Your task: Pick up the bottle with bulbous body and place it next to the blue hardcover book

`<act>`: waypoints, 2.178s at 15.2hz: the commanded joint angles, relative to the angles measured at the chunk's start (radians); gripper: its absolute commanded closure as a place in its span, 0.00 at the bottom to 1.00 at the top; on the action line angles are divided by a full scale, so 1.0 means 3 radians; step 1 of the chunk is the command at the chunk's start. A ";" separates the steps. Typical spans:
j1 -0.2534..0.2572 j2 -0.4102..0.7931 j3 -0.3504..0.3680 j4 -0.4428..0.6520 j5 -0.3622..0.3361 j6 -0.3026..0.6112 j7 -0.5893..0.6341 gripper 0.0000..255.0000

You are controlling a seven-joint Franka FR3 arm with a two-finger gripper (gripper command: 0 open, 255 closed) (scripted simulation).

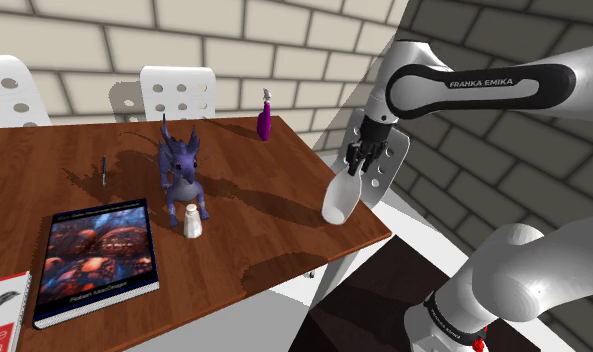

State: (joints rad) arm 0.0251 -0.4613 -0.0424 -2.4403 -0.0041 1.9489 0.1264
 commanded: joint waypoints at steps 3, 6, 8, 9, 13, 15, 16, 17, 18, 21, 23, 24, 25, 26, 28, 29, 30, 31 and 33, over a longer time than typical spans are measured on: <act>-0.0002 -0.0031 -0.0002 0.0161 -0.0002 -0.0192 -0.0003 1.00; -0.0002 -0.0051 0.0000 0.0280 -0.0001 -0.0331 -0.0001 1.00; -0.0001 -0.0060 0.0002 0.0362 -0.0001 -0.0423 0.0000 1.00; -0.0001 -0.0064 0.0002 0.0404 -0.0001 -0.0468 0.0001 1.00; 0.0000 -0.0071 0.0004 0.0578 0.0000 -0.0649 0.0003 1.00; 0.0000 -0.0069 0.0005 0.0669 0.0001 -0.0738 0.0003 1.00; 0.0001 -0.0068 0.0006 0.0715 0.0001 -0.0783 0.0004 1.00; 0.0001 -0.0065 0.0006 0.0762 0.0002 -0.0827 0.0004 1.00; 0.0001 -0.0062 0.0007 0.0809 0.0002 -0.0871 0.0005 1.00; 0.0002 -0.0048 0.0008 0.0955 0.0003 -0.1004 0.0006 1.00; 0.0003 -0.0036 0.0008 0.1056 0.0004 -0.1092 0.0006 1.00; 0.0003 -0.0028 0.0009 0.1107 0.0004 -0.1135 0.0007 1.00; 0.0004 -0.0020 0.0009 0.1159 0.0005 -0.1179 0.0007 1.00; 0.0004 -0.0011 0.0009 0.1212 0.0005 -0.1223 0.0007 1.00; 0.0005 0.0008 0.0010 0.1319 0.0006 -0.1311 0.0008 1.00; 0.0005 0.0019 0.0010 0.1374 0.0007 -0.1355 0.0008 1.00; 0.0005 0.0031 0.0010 0.1430 0.0007 -0.1399 0.0008 1.00; 0.0006 0.0043 0.0010 0.1486 0.0008 -0.1443 0.0008 1.00; 0.0006 0.0070 0.0010 0.1601 0.0009 -0.1531 0.0009 1.00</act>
State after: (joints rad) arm 0.0265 -0.4443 -0.0401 -1.9765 -0.0019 1.5018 0.1279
